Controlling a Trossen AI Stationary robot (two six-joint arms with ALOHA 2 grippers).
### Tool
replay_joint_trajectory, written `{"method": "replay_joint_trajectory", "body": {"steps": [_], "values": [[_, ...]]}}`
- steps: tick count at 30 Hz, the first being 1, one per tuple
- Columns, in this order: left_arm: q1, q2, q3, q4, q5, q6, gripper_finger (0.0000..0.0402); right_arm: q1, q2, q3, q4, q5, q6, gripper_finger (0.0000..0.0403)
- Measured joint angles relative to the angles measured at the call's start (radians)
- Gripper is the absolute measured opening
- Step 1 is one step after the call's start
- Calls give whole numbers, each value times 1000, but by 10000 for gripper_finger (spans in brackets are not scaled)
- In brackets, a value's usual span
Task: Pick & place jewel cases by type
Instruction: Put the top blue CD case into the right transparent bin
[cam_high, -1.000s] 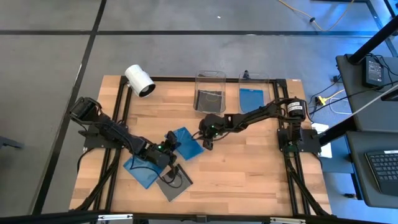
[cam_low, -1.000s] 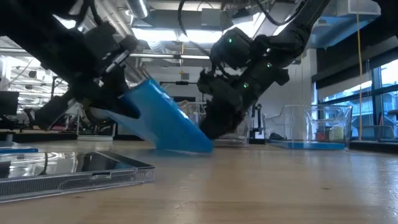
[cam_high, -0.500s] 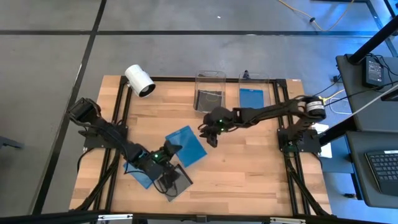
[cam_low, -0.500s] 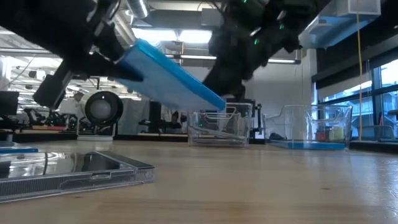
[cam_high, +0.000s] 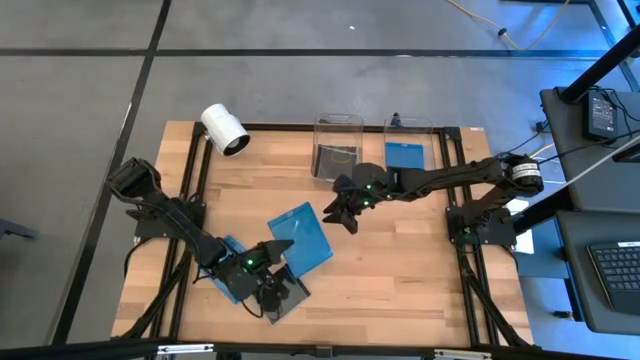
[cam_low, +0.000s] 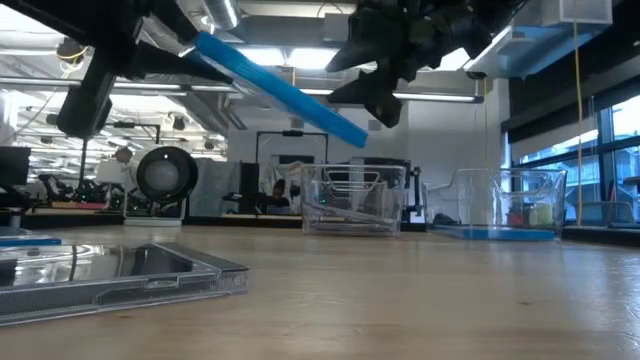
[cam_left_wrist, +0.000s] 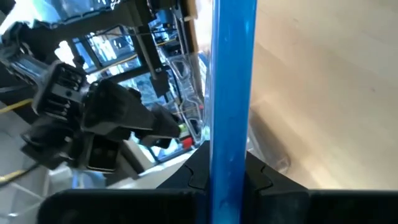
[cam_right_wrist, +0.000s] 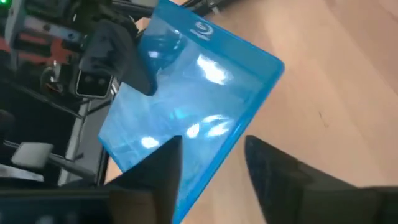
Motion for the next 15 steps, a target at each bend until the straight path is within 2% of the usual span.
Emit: {"method": "replay_joint_trajectory", "body": {"steps": [4, 7, 12, 15], "values": [[-10, 0, 1, 0, -36, 60, 28, 0, 0, 0, 1, 7, 61, 244], [-16, 0, 1, 0, -44, 81, 31, 0, 0, 0, 13, 48, -9, 282], [-16, 0, 1, 23, -92, 95, 26, 0, 0, 0, 13, 121, 31, 309], [-16, 0, 1, 36, -99, 112, 26, 0, 0, 0, 14, 91, 59, 312]]}}
